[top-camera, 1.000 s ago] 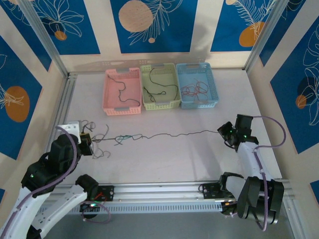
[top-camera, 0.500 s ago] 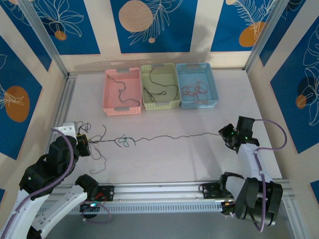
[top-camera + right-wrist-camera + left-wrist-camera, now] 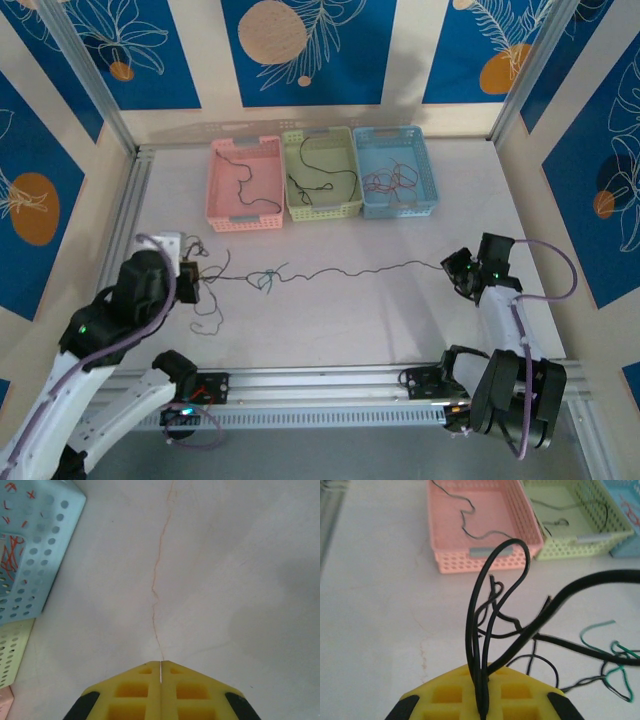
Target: Untangle the cables
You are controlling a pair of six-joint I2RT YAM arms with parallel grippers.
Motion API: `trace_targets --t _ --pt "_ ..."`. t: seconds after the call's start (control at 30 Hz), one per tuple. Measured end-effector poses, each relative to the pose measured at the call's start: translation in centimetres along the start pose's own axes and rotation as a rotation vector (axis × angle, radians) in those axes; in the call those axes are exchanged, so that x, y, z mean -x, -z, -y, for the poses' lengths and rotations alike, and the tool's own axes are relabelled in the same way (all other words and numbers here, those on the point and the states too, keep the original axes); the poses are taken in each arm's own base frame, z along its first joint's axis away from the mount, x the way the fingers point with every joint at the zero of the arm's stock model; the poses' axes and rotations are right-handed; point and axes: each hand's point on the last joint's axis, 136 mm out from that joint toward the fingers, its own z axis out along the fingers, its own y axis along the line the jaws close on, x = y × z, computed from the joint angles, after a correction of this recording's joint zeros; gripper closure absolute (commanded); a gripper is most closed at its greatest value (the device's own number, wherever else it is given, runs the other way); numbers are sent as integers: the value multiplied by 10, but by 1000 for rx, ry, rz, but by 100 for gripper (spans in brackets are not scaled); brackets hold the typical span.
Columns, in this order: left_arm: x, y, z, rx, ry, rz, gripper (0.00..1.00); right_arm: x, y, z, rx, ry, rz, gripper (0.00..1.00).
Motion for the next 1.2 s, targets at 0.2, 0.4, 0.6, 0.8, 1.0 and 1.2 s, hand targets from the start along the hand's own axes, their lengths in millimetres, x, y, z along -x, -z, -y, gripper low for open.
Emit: trace_targets --t 0.2,0.4,0.6,0.8,1.0,1.2 --pt "-3 -39 36 -93 -37 -147 100 4 7 -9 8 33 -5 51" --pt "-14 -55 47 -126 -59 -229 100 12 32 -36 64 98 22 52" --pt "-16 -54 50 -147 -76 -236 100 -43 55 -114 287 341 -110 57" --pt "-19 -55 49 -144 -80 -243 100 -146 66 -164 444 588 -377 56" --pt "-19 -54 48 -145 -78 -236 100 -234 59 -190 471 793 -570 59" --pt "-18 -53 47 -140 -79 -233 100 -305 65 -195 533 927 -670 57"
